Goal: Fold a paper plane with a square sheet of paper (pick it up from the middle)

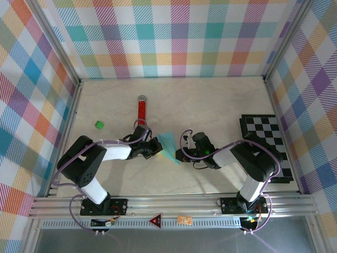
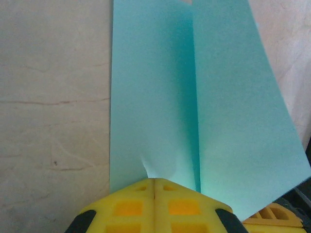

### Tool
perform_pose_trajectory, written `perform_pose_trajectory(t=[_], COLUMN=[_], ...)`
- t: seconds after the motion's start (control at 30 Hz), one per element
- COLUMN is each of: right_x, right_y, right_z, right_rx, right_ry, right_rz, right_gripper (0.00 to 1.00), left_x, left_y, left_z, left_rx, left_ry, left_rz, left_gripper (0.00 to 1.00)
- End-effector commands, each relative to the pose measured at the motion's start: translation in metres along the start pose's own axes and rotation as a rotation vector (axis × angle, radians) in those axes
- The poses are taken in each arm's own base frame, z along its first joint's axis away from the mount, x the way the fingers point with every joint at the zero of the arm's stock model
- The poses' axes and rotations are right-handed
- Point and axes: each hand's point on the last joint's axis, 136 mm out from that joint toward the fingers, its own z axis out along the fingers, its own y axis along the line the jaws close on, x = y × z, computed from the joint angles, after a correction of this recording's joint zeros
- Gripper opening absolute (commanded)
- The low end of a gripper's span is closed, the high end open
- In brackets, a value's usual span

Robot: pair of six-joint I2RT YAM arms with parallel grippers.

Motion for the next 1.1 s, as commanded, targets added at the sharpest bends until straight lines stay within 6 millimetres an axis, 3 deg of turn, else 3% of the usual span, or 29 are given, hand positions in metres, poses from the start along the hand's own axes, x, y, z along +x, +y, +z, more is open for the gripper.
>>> perform_pose_trajectory(t=[0.0, 0.27, 0.5, 0.87, 1.07], right_x=[0.024, 0.03, 0.032, 0.041, 0.045], right_y=[-0.01, -0.013, -0.008, -0.014, -0.019], right_z=[0.008, 0.009, 0.011, 0.014, 0.013], right_rx=[0.028, 0.019, 0.002, 0.001, -0.004], right_ry=[0.098, 0.114, 0.153, 0.177, 0.167], right_rz=[-0.007, 0.014, -0.005, 0.066, 0.107], right_gripper=[0.08, 0.08, 0.08, 0.07, 0.07], left_x=[0.016, 0.018, 0.01, 0.002, -0.002], left_y=[0.016, 0.031, 0.02, -0.035, -0.048], left_z=[0.002, -0.007, -0.014, -0.022, -0.019], left_rx=[-0.044, -0.093, -0.086, 0.109, 0.144], left_ry=[0.017, -0.032, -0.052, -0.05, -0.049], left_rz=[-0.045, -0.067, -0.005, 0.107, 0.122], left_gripper=[0.04, 0.04, 0.08, 0.1, 0.07])
